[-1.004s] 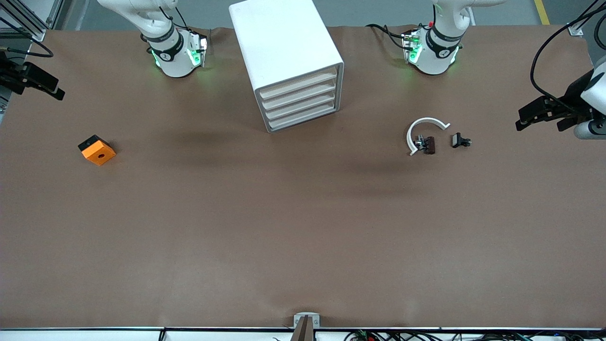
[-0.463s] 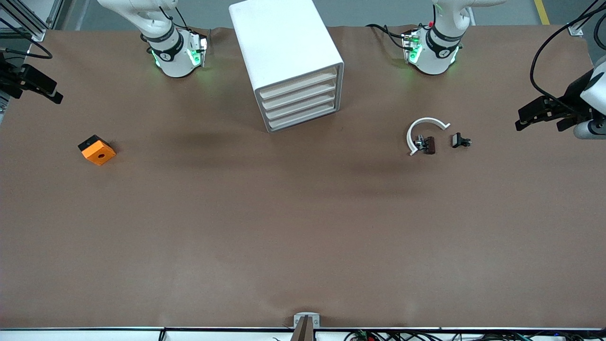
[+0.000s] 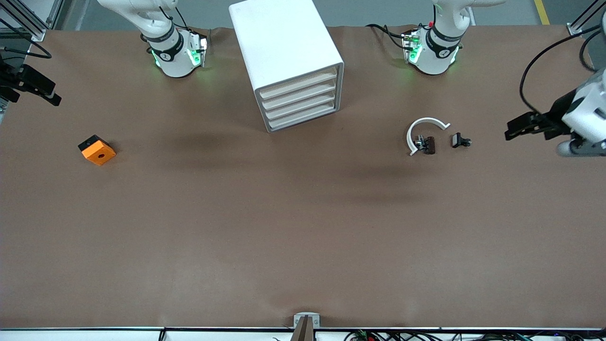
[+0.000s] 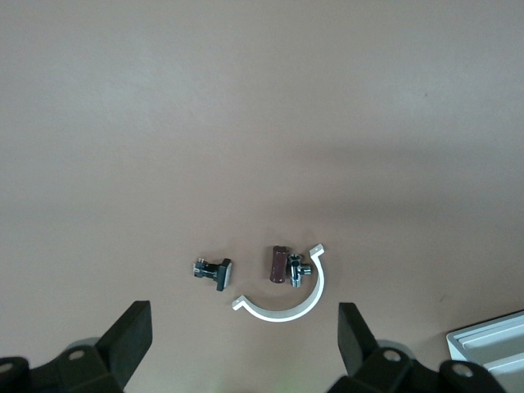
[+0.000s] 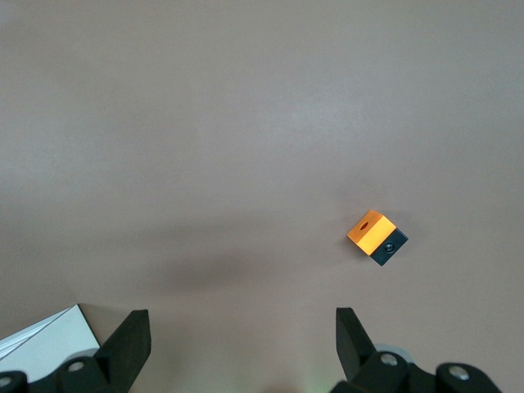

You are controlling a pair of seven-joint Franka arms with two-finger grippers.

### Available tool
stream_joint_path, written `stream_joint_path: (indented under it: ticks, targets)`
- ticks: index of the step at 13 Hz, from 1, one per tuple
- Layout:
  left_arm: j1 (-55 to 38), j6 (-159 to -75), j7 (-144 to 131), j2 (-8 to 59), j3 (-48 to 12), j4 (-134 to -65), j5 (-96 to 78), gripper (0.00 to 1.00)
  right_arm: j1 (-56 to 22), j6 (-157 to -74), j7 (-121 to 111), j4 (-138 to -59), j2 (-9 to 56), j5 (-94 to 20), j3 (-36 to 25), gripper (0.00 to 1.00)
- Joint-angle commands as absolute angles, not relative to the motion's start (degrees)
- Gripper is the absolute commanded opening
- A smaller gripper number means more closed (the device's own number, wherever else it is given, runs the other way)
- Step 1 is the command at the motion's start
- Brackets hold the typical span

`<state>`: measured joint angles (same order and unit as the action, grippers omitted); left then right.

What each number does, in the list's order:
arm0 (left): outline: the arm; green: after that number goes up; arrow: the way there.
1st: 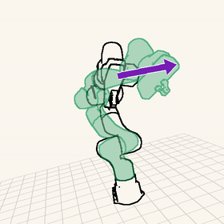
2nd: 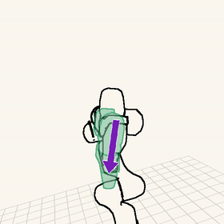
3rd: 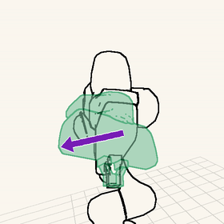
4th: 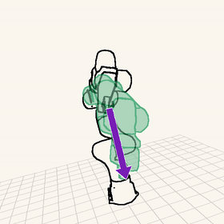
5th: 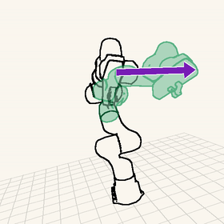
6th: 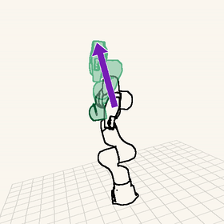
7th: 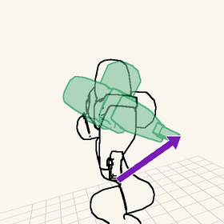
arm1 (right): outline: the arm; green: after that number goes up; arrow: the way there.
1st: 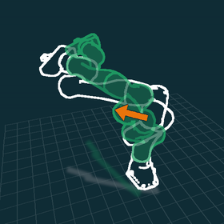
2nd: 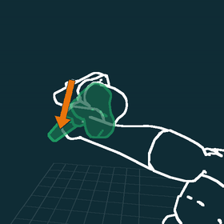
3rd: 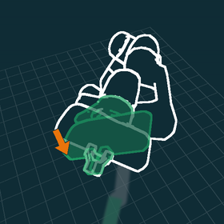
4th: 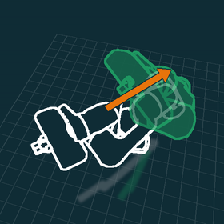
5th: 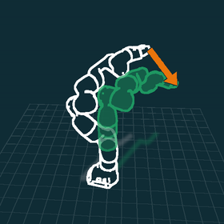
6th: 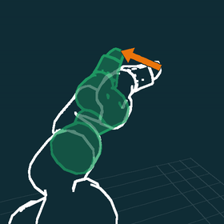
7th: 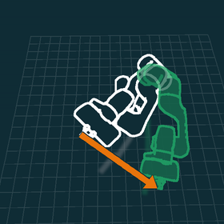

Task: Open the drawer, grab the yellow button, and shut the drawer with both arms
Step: 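Move the left gripper toward the white cabinet's drawer handle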

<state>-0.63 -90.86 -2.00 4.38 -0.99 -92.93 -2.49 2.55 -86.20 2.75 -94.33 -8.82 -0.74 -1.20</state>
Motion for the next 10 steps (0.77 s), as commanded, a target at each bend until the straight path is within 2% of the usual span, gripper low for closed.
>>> stream_joint_path:
  ticks: [1, 6, 10]
  targets:
    - [-2.89, -91.31, -3.08, 9.64, -1.32, -91.23, -3.69, 1.0, 3.34, -86.84, 1.85, -95.8, -10.46, -1.32, -0.53, 1.0]
    - [-7.55, -94.12, -10.0, 16.6, -1.49, -91.23, -5.71, 1.0, 3.43, -86.92, 1.85, -95.8, -10.46, -1.23, -0.53, 1.0]
    - [-13.61, -94.83, -25.53, 19.68, -1.5, -91.14, -7.03, 1.0, 3.43, -86.92, 1.93, -95.8, -10.46, -0.88, -0.44, 1.0]
